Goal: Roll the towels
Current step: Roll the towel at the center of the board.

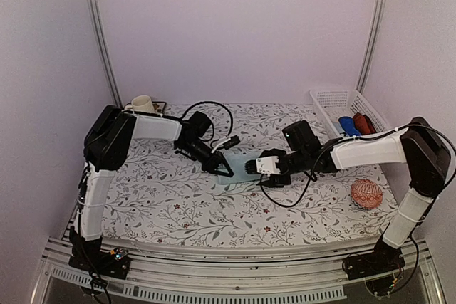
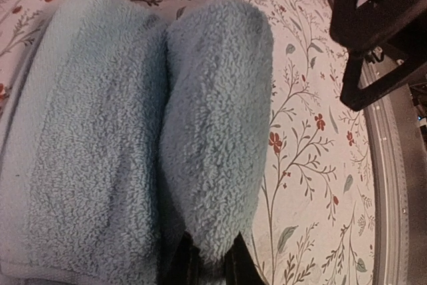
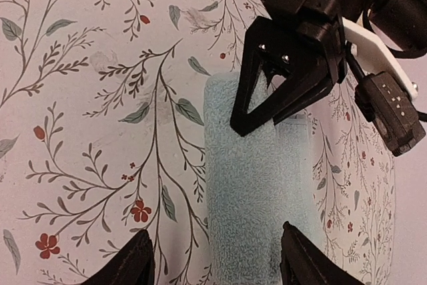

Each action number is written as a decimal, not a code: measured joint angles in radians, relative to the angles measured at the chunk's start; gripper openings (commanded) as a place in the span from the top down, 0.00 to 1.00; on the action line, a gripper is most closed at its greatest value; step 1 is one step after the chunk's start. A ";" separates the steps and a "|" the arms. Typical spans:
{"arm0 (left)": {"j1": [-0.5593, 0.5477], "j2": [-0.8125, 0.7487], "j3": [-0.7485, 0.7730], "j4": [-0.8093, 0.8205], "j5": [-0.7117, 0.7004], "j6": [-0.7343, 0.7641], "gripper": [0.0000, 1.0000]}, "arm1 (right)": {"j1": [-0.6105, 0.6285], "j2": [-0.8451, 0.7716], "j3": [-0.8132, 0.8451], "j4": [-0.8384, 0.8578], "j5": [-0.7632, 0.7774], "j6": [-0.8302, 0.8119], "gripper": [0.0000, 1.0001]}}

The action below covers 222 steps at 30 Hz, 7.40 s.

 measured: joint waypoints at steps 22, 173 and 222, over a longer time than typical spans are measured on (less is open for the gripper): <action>0.013 0.065 0.117 -0.126 0.025 -0.072 1.00 | 0.053 0.198 0.003 0.222 0.236 -0.049 0.52; 0.034 -0.268 -0.221 0.102 -0.310 -0.003 0.03 | 0.034 0.232 0.182 -0.074 0.108 0.329 0.91; -0.113 -0.338 -0.254 0.226 -0.433 -0.316 0.16 | -0.164 0.541 0.696 -0.589 -0.404 0.776 0.89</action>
